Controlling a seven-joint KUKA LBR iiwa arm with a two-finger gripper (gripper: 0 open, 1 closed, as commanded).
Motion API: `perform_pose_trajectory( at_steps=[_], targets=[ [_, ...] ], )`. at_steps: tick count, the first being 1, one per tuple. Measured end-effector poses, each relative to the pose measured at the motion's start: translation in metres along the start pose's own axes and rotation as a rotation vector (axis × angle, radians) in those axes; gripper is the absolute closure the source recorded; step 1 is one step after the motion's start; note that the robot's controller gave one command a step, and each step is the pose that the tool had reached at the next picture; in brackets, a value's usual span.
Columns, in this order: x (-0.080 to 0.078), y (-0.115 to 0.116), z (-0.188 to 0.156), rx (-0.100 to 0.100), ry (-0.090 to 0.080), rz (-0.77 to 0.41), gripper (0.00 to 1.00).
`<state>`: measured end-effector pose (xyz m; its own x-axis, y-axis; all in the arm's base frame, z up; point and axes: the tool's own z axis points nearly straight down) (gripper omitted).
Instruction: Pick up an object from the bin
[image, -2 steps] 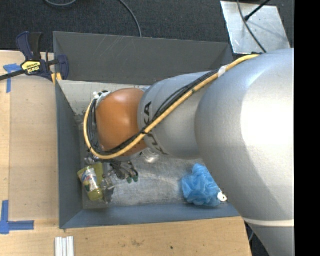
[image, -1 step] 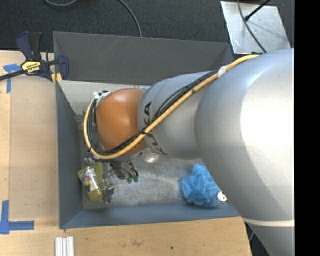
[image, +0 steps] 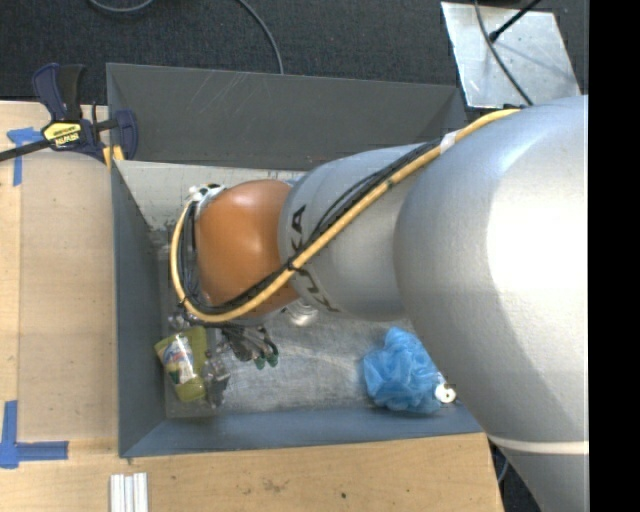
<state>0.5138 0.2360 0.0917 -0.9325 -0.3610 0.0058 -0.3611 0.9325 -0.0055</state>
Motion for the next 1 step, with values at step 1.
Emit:
perform_pose_trajectory(
  at_steps=[1],
  targets=[
    [0.0004, 0.0019, -0.0289, -0.005, -0.007, -0.027, 1.00]
  ],
)
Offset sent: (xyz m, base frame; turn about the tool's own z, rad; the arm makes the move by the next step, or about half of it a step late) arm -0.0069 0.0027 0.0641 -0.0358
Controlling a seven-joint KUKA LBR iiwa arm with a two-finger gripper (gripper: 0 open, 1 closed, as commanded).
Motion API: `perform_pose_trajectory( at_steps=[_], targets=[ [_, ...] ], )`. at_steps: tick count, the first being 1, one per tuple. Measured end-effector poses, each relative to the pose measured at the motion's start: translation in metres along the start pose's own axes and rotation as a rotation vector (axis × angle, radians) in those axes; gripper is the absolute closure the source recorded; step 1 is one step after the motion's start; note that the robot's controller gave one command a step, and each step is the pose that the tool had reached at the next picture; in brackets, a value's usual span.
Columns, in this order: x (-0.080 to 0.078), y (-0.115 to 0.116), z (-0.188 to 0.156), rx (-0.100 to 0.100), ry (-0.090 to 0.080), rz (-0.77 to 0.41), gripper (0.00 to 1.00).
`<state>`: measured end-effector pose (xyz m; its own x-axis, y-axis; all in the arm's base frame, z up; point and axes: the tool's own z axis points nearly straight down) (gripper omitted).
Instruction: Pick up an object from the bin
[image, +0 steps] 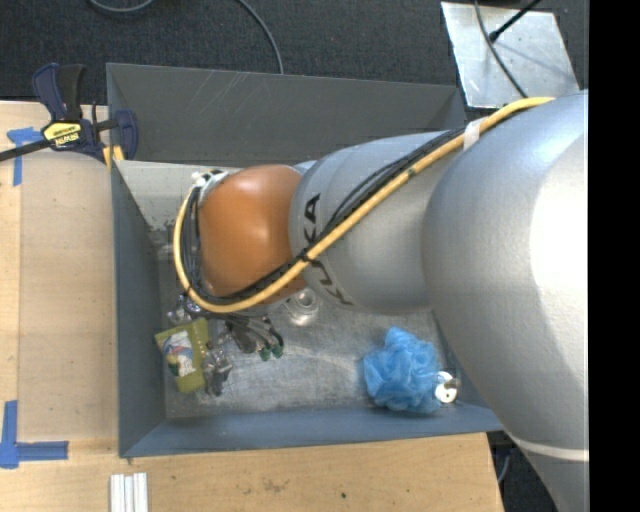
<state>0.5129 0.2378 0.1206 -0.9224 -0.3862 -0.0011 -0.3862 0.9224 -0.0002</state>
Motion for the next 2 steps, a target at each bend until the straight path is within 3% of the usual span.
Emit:
perform_pose_trajectory(
  at_steps=[1, 2],
  targets=[
    [0.004, 0.002, -0.033, 0.000, -0.001, -0.006, 1.00],
    [-0.003, -0.005, -0.086, 0.000, 0.002, -0.009, 1.00]
  ],
)
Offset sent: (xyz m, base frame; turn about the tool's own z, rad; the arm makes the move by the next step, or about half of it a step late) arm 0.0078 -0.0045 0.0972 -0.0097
